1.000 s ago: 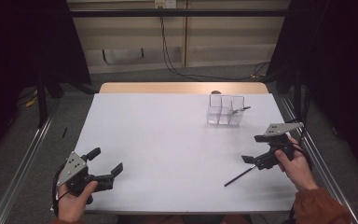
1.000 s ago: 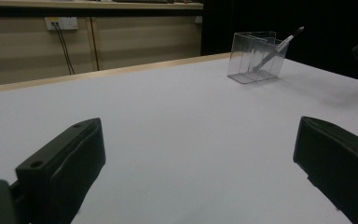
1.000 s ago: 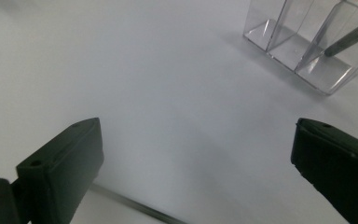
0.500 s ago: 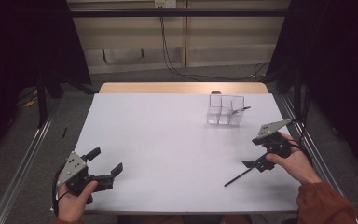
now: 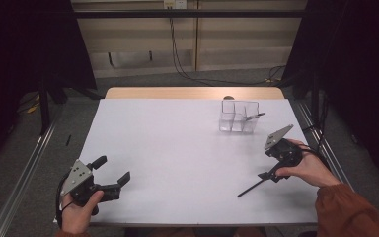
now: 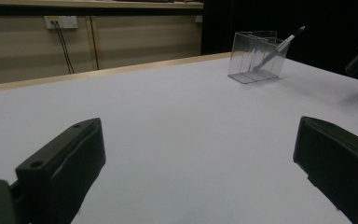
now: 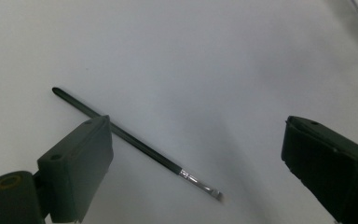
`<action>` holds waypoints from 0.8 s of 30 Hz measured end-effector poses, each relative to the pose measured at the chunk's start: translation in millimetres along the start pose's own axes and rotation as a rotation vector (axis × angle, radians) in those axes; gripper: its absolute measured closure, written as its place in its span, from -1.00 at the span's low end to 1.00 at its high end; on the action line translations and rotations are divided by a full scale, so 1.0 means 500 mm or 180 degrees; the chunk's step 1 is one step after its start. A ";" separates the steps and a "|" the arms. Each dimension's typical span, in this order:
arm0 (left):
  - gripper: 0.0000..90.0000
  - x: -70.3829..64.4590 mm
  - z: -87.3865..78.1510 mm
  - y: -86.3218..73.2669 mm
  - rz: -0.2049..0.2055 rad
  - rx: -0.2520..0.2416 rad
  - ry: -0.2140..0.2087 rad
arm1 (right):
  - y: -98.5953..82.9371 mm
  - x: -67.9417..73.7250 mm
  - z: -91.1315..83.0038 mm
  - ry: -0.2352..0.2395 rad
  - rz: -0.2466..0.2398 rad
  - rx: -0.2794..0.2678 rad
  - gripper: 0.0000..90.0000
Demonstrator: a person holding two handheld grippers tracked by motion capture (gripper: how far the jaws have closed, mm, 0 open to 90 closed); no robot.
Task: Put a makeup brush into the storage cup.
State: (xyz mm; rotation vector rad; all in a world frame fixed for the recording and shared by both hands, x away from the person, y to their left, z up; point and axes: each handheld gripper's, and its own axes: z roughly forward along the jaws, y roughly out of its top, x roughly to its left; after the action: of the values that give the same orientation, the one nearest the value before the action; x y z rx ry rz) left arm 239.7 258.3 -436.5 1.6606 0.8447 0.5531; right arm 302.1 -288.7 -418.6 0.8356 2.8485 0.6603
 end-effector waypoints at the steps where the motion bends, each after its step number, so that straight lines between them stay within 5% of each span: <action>1: -0.95 0.000 -0.001 0.000 0.0005 -0.0005 -0.0002 | 0.001 0.000 0.001 -0.0007 -0.0004 0.0031 -0.80; 12: -0.95 0.001 -0.005 -0.002 -0.0004 0.0002 0.0027 | 0.003 0.012 0.034 0.0097 -0.0201 0.0477 -0.70; 24: -0.95 0.001 -0.005 -0.002 -0.0002 -0.0005 0.0021 | -0.004 0.009 0.050 0.0151 -0.0386 0.0642 -0.29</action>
State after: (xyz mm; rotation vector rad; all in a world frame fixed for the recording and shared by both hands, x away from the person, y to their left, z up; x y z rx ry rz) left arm 237.9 260.5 -436.6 1.6580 0.8495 0.5591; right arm 302.5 -278.3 -442.0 0.6723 3.0167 0.3883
